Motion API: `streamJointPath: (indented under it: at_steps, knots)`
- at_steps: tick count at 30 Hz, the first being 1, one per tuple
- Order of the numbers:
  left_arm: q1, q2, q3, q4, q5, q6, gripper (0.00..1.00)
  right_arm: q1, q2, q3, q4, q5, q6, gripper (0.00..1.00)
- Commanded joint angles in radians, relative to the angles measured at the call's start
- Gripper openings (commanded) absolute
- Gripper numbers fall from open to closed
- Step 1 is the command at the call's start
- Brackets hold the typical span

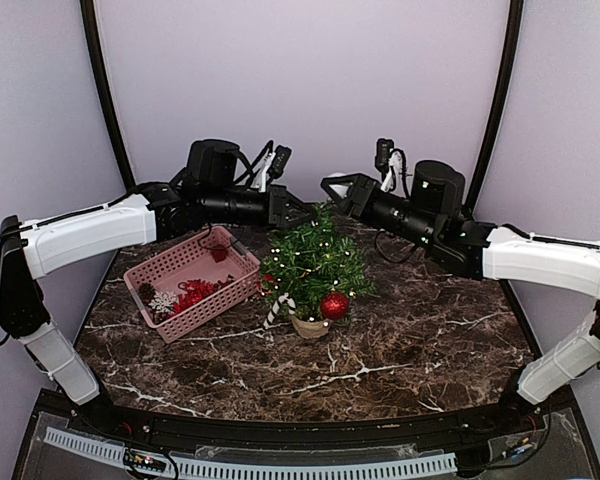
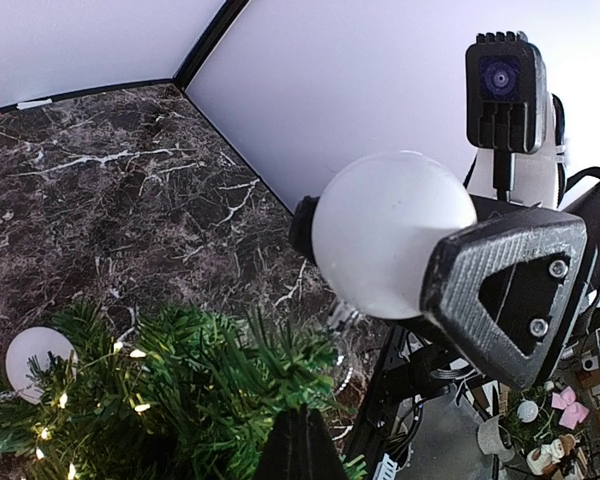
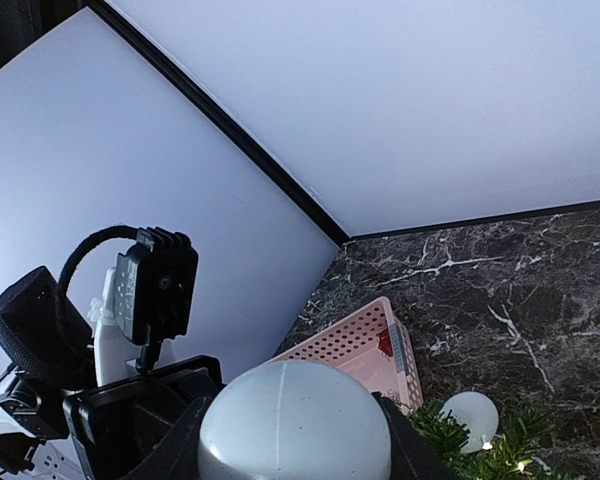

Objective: Decorate the small christmas tree
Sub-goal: Hang the ornament ball on the branch.

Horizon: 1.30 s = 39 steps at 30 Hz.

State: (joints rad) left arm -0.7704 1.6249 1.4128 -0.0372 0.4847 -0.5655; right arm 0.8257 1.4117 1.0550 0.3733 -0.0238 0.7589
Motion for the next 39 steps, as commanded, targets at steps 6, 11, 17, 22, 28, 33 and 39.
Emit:
streamJointPath:
  at_steps: [6,11,17,22,28,33,39]
  knots:
    - [0.002,-0.061,0.015,0.012,-0.015,0.028,0.00,0.017,-0.062,0.000,0.050,-0.004,0.000,0.40]
    - [0.000,-0.083,0.016,0.004,-0.035,0.044,0.00,0.021,-0.063,0.007,0.049,0.002,-0.008,0.40]
    - [-0.001,-0.064,0.053,-0.042,-0.038,0.049,0.00,0.021,-0.038,0.031,0.037,0.004,-0.005,0.40]
    - [0.000,-0.048,0.061,-0.055,-0.017,0.029,0.00,0.023,-0.040,0.029,0.033,0.002,0.001,0.40]
    - [0.000,-0.035,0.061,-0.045,-0.005,0.033,0.00,0.024,-0.035,0.024,0.042,0.003,-0.004,0.40]
    - [0.000,-0.026,0.073,-0.054,-0.029,0.051,0.00,0.024,-0.024,0.033,0.038,0.021,-0.018,0.40]
    - [0.000,-0.018,0.091,-0.059,-0.045,0.067,0.00,0.024,-0.016,0.038,0.036,0.021,-0.030,0.40]
